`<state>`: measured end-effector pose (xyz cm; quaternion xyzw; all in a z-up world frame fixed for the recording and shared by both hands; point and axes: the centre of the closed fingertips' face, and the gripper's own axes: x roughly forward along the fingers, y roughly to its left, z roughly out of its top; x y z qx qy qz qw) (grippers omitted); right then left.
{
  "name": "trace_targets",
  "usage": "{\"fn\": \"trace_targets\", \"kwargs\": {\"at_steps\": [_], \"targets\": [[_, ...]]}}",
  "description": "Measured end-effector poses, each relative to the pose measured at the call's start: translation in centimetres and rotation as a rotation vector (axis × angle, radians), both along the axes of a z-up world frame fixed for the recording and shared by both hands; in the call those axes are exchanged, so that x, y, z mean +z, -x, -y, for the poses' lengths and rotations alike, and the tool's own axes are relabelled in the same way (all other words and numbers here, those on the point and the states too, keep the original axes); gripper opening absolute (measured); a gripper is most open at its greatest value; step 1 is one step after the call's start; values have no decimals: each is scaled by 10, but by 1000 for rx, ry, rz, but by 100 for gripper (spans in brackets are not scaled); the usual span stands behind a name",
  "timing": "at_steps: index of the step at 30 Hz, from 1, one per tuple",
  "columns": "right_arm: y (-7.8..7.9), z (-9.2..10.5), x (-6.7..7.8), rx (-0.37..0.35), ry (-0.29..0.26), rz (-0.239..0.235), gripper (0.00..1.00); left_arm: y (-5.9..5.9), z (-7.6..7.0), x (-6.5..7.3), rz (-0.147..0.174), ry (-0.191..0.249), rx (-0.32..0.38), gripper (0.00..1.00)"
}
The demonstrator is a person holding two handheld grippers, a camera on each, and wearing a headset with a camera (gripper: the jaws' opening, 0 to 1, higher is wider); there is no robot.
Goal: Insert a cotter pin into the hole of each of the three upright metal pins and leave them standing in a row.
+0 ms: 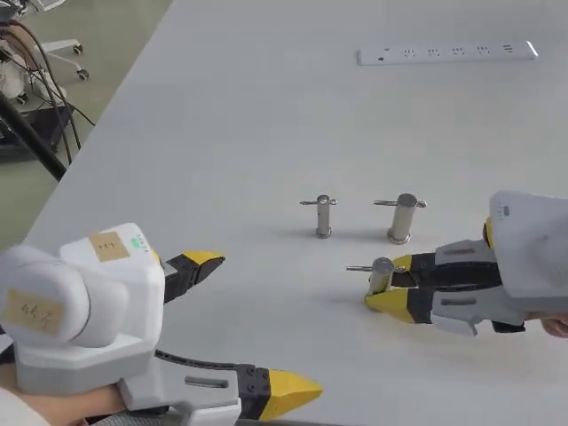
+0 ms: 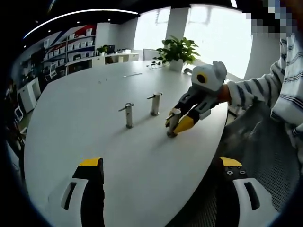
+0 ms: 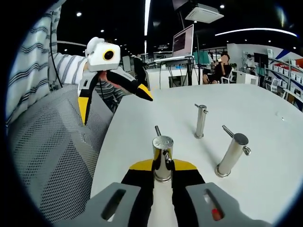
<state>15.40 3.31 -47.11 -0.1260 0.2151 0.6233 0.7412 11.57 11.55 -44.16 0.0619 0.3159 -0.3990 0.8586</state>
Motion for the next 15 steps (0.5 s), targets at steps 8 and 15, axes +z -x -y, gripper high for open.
{"fn": "trace_targets", "kwargs": {"at_steps": [8, 15], "targets": [[-13, 26, 16, -25, -20, 31, 8, 1, 0, 0, -8, -4, 14, 99], [-32, 65, 18, -68, 21, 48, 8, 3, 3, -2, -22, -13, 7, 99]]}}
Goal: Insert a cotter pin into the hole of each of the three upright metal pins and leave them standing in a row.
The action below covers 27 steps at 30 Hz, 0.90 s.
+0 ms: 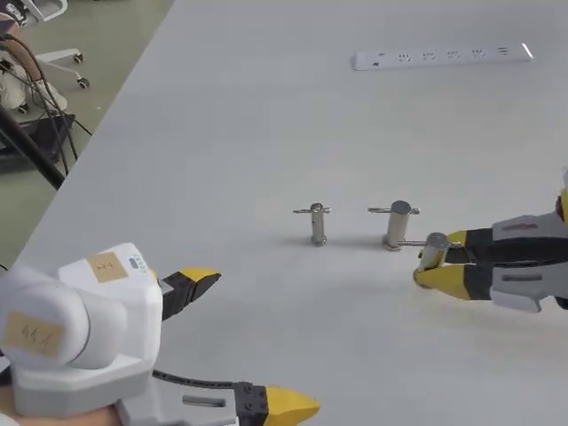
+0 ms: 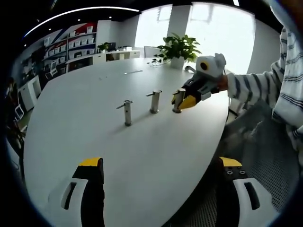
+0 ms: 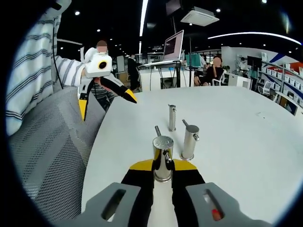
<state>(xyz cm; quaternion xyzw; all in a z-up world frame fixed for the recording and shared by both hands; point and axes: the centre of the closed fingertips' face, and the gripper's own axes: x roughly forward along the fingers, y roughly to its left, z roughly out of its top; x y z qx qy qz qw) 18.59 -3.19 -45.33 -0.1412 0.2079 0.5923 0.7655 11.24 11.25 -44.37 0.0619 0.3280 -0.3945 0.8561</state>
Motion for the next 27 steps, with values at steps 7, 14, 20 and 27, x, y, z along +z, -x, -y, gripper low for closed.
{"fn": "trace_targets", "kwargs": {"at_steps": [7, 14, 20, 27], "targets": [[-16, 27, -1, -48, 20, 21, 8, -2, 2, 5, 6, -3, 3, 99], [-33, 42, -2, -63, 23, 53, 8, 0, 3, 8, 3, -4, 10, 99], [-42, 46, -7, -49, 26, 55, 8, 2, 2, 8, -3, -14, 23, 99], [-48, 49, -16, -37, 26, 33, 8, 5, 2, 6, -17, -21, 32, 99]]}}
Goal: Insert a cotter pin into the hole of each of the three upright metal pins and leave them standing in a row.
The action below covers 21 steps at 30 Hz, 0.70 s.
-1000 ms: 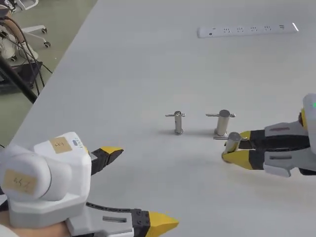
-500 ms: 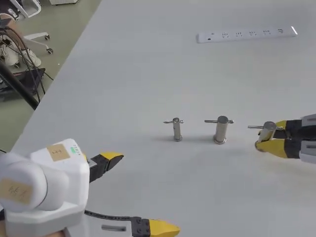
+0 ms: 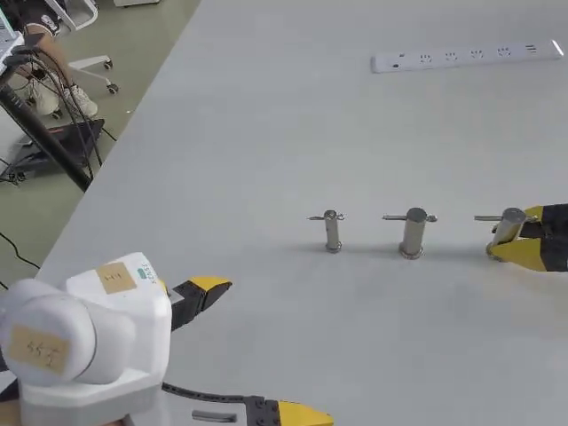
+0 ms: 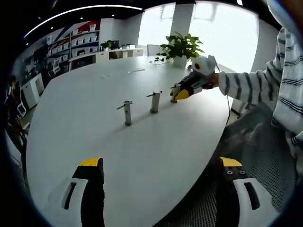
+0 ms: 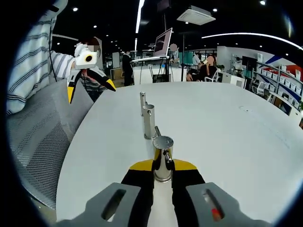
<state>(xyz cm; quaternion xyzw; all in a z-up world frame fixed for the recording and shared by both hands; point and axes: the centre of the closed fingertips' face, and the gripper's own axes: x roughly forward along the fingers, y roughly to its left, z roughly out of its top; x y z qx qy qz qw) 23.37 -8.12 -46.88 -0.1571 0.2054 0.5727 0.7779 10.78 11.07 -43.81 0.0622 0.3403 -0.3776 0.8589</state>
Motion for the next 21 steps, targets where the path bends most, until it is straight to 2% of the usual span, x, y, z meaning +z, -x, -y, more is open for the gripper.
{"fn": "trace_targets", "kwargs": {"at_steps": [12, 14, 15, 21], "targets": [[-7, -1, -2, 3, -25, -3, 8, 0, 3, -3, -20, -2, -7, 98], [-7, -1, -2, 16, -16, 9, 8, 0, 6, 0, -37, 31, 2, 96], [-7, -1, -2, 13, -17, 2, 8, -1, 8, 2, -34, 49, 5, 95], [-7, -1, -1, 3, -13, 3, 9, -4, 14, 5, -28, 60, -4, 96]]}}
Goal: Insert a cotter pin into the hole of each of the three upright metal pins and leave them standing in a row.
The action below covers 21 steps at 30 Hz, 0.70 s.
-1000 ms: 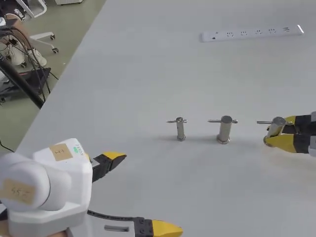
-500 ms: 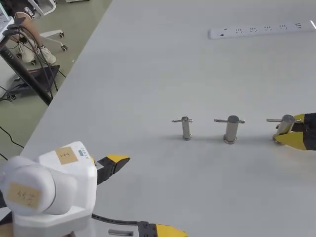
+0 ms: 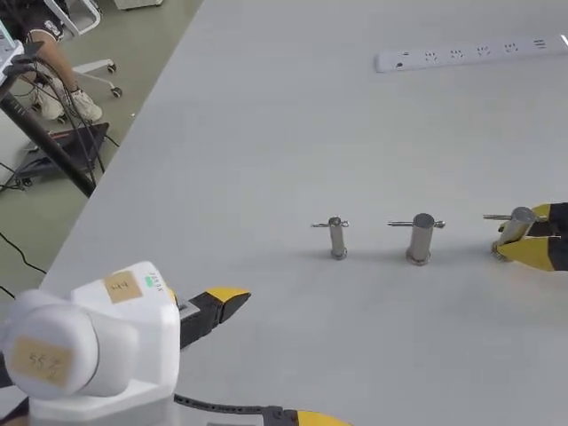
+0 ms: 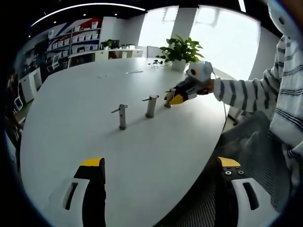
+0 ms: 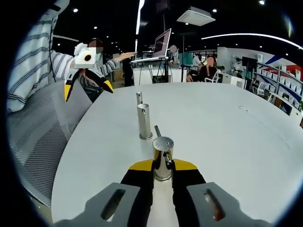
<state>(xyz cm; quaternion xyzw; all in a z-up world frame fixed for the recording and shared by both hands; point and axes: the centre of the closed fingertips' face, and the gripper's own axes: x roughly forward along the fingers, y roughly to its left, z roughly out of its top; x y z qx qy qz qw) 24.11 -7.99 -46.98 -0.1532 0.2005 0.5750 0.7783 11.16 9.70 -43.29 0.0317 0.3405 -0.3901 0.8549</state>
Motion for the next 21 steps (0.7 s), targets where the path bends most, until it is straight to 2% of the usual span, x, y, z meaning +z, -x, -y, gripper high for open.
{"fn": "trace_targets", "kwargs": {"at_steps": [3, 5, 9, 11, 13, 15, 16, 18, 21], "targets": [[-4, 3, 1, -41, 26, 21, 13, 0, 1, 0, 0, -3, -8, 96], [-3, 2, 5, -46, 22, 25, 16, 0, 1, 1, 2, 3, -7, 96], [0, 0, 14, -68, 28, 45, 33, 0, -1, 1, -4, -1, -7, 96], [2, 1, 19, -91, 26, 39, 37, -1, -1, 1, -2, 2, -5, 96], [5, 4, 22, -121, 35, 29, 44, -3, -1, 2, 1, 16, 2, 96], [3, 11, 27, -194, 39, 23, 50, -7, 0, 5, 9, 31, 10, 96], [0, 16, 32, -237, 44, 31, 52, -8, 1, 6, 12, 38, 11, 96], [0, 18, 41, -271, 29, 53, 53, -13, 3, 9, 21, 52, 13, 96], [9, 18, 58, -304, -3, 47, 58, -20, 4, 11, 35, 64, 15, 96]]}}
